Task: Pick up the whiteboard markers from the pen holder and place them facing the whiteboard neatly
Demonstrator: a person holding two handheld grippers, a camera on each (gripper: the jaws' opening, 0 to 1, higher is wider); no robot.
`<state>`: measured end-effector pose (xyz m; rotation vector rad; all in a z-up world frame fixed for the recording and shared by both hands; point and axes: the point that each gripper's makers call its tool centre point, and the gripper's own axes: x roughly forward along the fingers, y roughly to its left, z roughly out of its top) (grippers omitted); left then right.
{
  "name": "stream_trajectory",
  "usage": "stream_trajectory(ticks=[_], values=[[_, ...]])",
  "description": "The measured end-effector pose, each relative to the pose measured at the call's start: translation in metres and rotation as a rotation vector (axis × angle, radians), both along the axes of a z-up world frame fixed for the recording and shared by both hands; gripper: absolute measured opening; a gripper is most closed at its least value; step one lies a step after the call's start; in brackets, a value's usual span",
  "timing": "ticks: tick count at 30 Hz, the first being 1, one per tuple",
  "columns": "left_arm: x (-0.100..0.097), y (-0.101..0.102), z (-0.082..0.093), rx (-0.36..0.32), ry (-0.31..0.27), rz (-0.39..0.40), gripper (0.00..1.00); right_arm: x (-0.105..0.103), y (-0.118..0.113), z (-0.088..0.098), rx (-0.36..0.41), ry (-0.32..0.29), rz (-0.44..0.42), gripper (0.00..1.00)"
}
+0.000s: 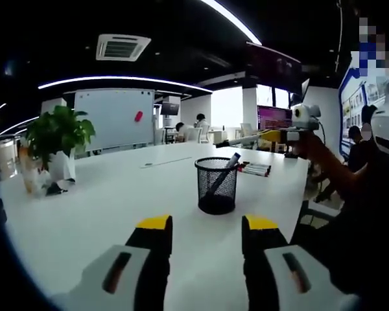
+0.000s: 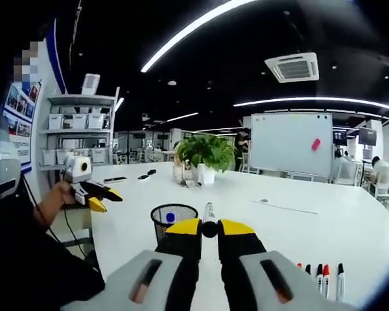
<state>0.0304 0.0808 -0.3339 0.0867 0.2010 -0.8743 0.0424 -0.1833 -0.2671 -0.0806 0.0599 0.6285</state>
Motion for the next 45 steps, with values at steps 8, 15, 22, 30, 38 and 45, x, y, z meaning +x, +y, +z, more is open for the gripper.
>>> stream_trajectory(ticks=[8,15,22,30,38,45], values=[[-0.002,-0.004,-0.003,0.008,0.010,-0.016,0.45,0.001,-0.013,-0.002,-0.002,0.002,-0.043,0.13],[-0.001,-0.001,-0.002,0.001,0.008,-0.004,0.45,0.001,-0.025,-0.002,-0.005,-0.006,-0.082,0.13],[-0.001,-0.001,-0.001,0.002,0.004,-0.002,0.44,0.000,-0.034,-0.003,-0.003,-0.006,-0.094,0.13],[0.000,-0.001,-0.002,0.004,0.005,-0.001,0.44,-0.002,-0.054,-0.001,0.007,-0.020,-0.146,0.13],[0.000,-0.002,-0.003,0.007,0.006,-0.002,0.44,-0.004,-0.066,-0.005,0.017,0.000,-0.166,0.13],[0.000,-0.001,-0.004,0.009,0.010,0.002,0.44,-0.005,-0.075,-0.008,0.019,-0.008,-0.198,0.13]])
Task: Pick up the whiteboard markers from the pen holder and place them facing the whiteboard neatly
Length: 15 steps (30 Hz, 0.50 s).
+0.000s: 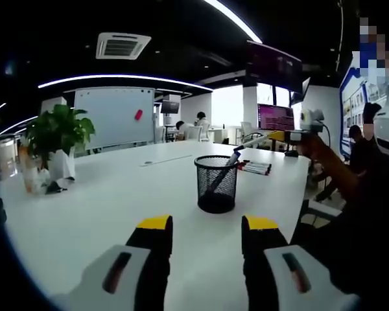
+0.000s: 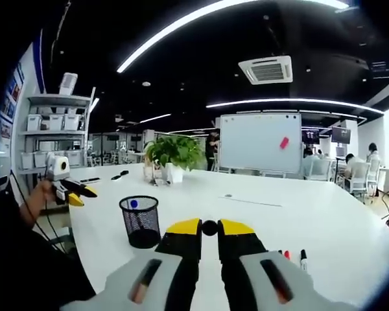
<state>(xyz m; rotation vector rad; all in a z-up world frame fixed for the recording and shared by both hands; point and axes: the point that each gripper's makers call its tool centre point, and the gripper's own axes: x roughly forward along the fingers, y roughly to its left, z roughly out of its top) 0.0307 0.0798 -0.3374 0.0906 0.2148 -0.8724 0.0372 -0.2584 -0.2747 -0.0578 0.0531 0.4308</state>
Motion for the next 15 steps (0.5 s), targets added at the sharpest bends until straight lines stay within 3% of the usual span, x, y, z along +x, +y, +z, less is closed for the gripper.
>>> stream_trajectory(ticks=[15], values=[[0.000,-0.001,0.000,0.000,-0.001,0.001,0.44,-0.003,-0.022,0.003,0.009,-0.019,-0.069,0.13]])
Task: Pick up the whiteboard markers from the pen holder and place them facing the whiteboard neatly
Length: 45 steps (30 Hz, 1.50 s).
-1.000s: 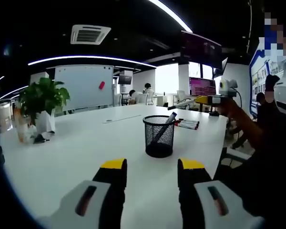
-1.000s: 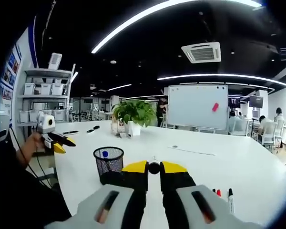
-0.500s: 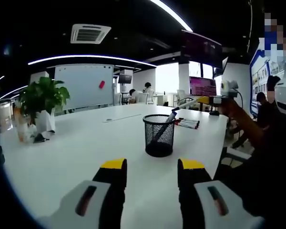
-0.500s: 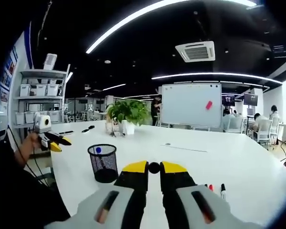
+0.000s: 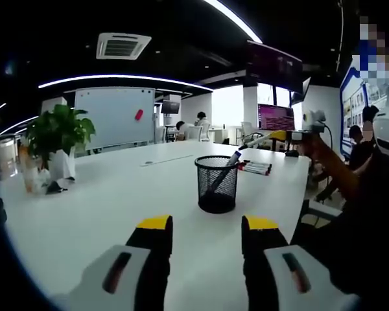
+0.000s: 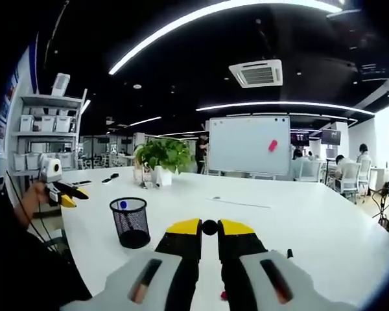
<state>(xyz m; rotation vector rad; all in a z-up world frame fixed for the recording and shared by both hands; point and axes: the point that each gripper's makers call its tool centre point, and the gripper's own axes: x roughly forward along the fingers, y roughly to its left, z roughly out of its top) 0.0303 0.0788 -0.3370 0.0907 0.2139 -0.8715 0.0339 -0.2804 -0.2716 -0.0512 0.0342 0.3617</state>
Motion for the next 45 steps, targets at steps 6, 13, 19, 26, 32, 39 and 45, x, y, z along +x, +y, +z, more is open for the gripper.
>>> stream_trajectory(ticks=[6,13,19,26,32,39,45], values=[[0.000,0.000,0.001,0.001,-0.002,0.002,0.44,-0.001,-0.004,0.001,0.003,-0.006,-0.012,0.12],[0.000,0.000,0.001,0.001,-0.002,0.001,0.44,-0.002,-0.008,0.004,0.001,-0.019,-0.024,0.12],[0.000,0.002,0.002,0.001,-0.008,0.004,0.44,-0.003,-0.014,0.003,-0.005,-0.022,-0.042,0.12],[0.000,0.000,0.002,0.002,-0.007,-0.002,0.44,-0.005,-0.023,0.002,0.004,-0.019,-0.060,0.13],[0.000,0.001,0.004,0.003,-0.010,0.000,0.44,-0.007,-0.029,0.005,0.000,-0.037,-0.078,0.13],[0.000,0.001,0.004,0.002,-0.010,0.002,0.44,-0.010,-0.043,0.012,-0.002,-0.064,-0.119,0.13],[0.000,0.002,0.005,0.002,-0.010,0.002,0.44,-0.014,-0.063,0.014,0.005,-0.075,-0.174,0.13]])
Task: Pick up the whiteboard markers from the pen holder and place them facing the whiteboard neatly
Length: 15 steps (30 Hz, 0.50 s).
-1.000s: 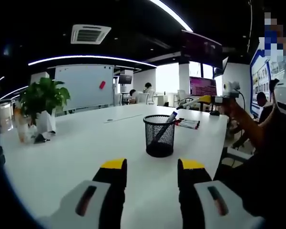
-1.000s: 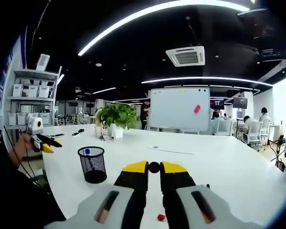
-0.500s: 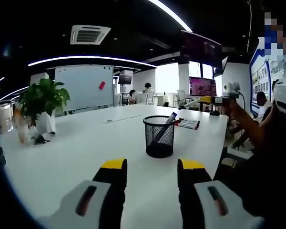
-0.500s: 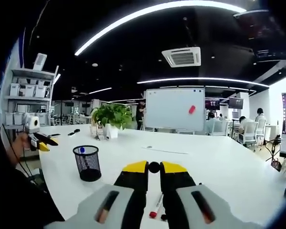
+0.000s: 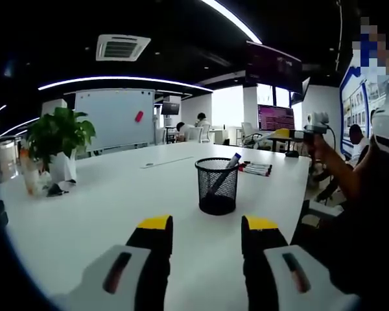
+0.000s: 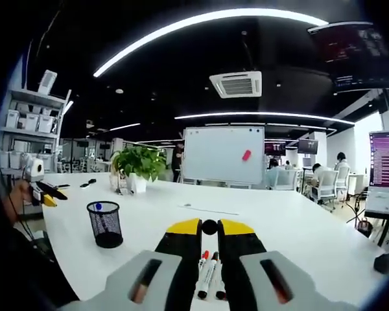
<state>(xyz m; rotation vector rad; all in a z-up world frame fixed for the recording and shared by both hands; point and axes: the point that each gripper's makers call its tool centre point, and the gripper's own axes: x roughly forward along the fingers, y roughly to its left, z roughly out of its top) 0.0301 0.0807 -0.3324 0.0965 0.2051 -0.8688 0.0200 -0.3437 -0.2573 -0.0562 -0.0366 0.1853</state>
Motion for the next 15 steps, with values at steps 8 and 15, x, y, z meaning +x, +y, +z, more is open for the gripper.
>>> stream_trajectory(ticks=[8,15], values=[[0.000,0.000,0.000,0.000,-0.001,0.002,0.44,-0.003,-0.016,0.000,0.001,-0.012,-0.043,0.13],[0.001,-0.001,-0.001,0.005,0.004,-0.001,0.44,-0.007,-0.034,-0.002,0.004,-0.035,-0.079,0.13]])
